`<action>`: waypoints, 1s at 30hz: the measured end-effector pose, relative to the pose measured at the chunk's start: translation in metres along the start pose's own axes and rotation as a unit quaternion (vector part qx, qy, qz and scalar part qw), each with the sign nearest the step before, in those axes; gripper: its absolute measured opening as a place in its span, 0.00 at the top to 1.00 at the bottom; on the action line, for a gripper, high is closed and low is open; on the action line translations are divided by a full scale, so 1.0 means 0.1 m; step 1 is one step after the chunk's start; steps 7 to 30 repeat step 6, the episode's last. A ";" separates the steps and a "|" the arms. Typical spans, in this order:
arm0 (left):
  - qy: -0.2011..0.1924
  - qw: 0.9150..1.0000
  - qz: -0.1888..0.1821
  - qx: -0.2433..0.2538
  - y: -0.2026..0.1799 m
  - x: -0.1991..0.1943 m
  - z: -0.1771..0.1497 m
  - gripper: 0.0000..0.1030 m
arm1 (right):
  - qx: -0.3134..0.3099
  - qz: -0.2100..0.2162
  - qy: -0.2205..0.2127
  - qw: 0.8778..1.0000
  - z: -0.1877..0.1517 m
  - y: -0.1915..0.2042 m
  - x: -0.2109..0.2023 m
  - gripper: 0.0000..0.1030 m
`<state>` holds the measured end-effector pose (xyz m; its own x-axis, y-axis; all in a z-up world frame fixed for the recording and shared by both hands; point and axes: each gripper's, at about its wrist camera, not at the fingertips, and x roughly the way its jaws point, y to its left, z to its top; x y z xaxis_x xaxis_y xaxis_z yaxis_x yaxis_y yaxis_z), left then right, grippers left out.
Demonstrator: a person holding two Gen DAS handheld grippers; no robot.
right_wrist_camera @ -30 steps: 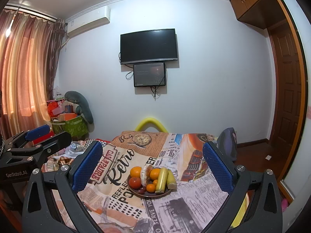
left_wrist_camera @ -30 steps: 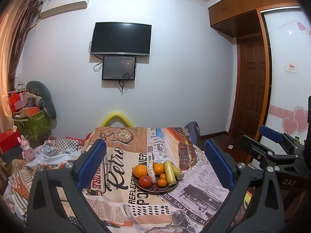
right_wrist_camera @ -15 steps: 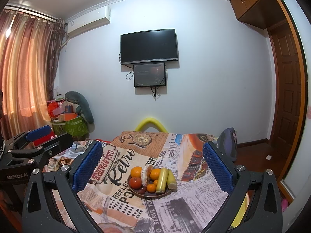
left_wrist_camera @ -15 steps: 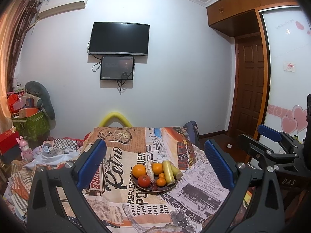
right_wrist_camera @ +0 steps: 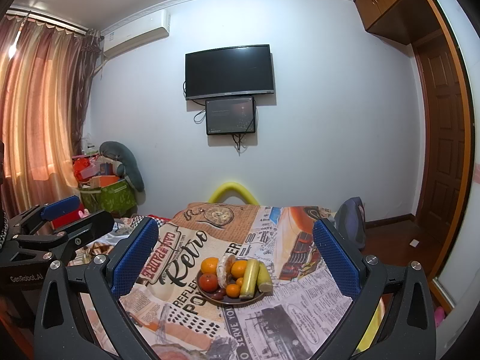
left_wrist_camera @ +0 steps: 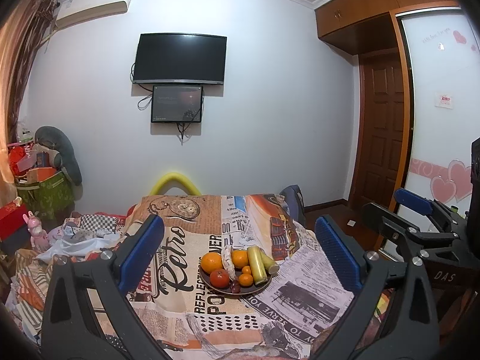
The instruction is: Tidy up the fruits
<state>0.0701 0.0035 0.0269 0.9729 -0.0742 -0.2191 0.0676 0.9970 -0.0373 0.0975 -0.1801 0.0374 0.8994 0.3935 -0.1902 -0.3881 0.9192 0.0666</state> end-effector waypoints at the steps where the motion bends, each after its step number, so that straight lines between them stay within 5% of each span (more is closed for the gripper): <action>1: 0.001 1.000 -0.001 -0.001 0.00 0.01 0.00 0.01 | 0.000 0.000 0.000 1.000 0.00 0.00 0.00 0.00; 30: 0.003 1.000 0.000 -0.001 0.01 0.02 0.00 0.01 | 0.002 0.001 0.001 1.000 -0.01 -0.01 0.00 0.00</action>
